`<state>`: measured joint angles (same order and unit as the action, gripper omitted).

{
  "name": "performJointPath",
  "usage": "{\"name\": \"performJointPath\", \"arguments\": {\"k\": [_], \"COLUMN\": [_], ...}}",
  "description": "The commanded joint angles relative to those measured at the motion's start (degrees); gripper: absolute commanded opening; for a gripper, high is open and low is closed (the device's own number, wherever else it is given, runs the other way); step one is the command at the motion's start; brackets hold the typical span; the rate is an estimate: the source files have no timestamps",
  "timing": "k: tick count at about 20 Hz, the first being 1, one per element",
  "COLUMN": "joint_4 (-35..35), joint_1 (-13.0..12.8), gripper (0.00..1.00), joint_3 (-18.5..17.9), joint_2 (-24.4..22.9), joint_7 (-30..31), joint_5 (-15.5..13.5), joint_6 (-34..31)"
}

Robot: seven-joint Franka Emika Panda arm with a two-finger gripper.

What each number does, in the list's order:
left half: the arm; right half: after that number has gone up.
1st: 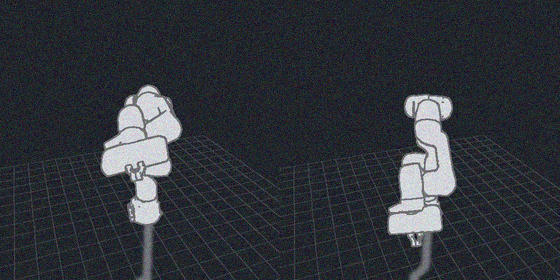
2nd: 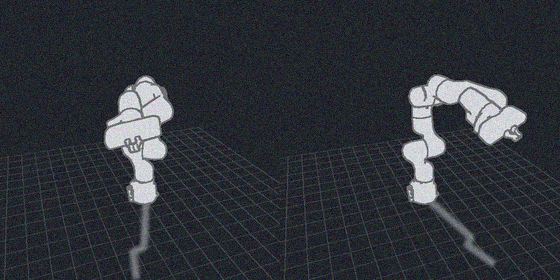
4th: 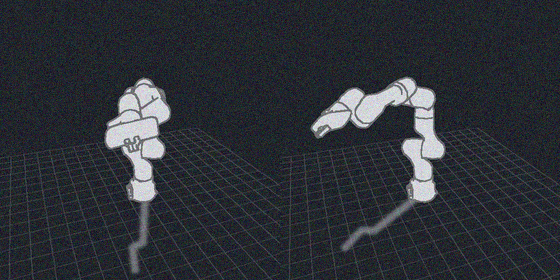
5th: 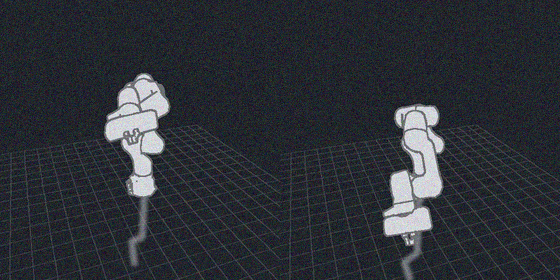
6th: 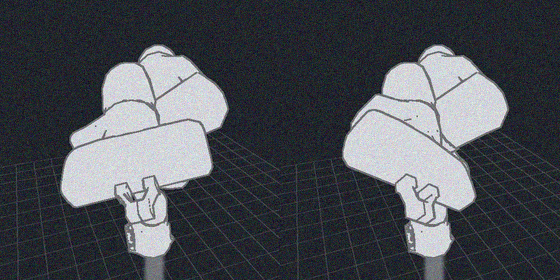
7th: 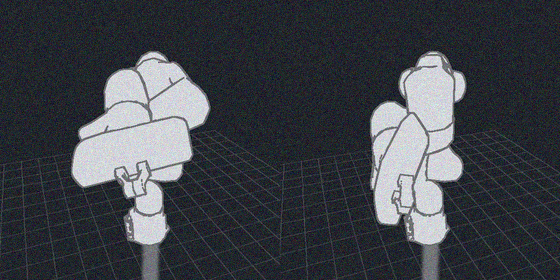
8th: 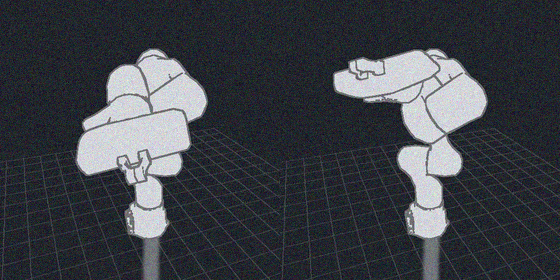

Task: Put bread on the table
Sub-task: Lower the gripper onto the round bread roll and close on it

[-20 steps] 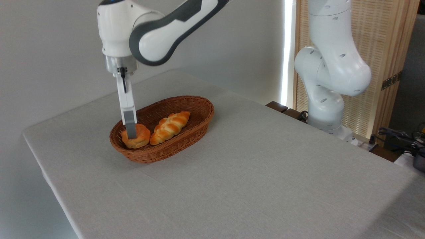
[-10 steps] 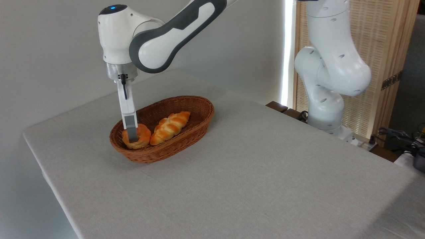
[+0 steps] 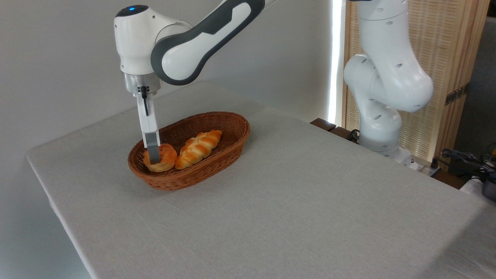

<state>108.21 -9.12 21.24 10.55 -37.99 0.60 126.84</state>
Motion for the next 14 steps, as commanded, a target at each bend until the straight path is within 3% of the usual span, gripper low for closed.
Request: {"name": "performJointPath", "arguments": {"k": [1, 9, 14], "joint_4": [0.6, 0.2, -3.4], "joint_1": [0.0, 0.3, 0.3], "gripper": [0.24, 0.20, 0.14], "joint_3": [-0.7, -1.4, -3.0], "joint_2": [-1.3, -3.3, -4.6], "joint_7": [-0.1, 0.1, -0.2], "joint_5": [0.4, -0.1, -0.7], "joint_6": [0.6, -2.8, -10.8]}}
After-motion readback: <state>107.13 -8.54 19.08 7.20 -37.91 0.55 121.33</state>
